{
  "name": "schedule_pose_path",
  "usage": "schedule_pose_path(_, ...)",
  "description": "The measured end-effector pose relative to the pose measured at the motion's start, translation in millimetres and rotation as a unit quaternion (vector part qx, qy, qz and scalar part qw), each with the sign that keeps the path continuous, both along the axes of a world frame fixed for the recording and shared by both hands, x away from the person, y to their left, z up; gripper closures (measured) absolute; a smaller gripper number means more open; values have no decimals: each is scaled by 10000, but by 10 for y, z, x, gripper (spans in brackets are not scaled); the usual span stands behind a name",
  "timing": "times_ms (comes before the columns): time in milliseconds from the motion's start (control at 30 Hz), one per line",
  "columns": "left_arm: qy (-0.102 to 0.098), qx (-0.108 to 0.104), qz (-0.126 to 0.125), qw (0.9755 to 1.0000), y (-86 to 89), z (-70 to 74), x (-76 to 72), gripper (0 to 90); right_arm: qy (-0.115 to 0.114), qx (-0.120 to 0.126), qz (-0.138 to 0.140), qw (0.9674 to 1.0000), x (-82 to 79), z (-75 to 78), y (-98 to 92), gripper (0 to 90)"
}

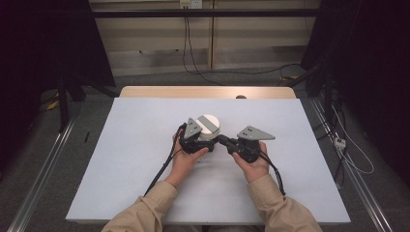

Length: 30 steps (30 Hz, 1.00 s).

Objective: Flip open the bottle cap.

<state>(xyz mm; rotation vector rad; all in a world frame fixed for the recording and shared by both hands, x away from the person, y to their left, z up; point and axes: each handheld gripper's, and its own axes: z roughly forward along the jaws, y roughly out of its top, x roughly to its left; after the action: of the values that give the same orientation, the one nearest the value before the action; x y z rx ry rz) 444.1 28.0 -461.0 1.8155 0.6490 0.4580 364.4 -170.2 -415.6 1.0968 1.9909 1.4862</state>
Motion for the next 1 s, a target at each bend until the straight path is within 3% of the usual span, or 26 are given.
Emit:
schedule_pose_path(333, -26, 44, 17, 10000, -7, 0, -7, 185, 22, -171, -43, 9998, 61, -32, 32, 900)
schedule_pose_path(1000, -17, 72, -4, 10000, -13, 0, -4, 185, -95, -140, -17, 9999, 89, 3, 60, 900)
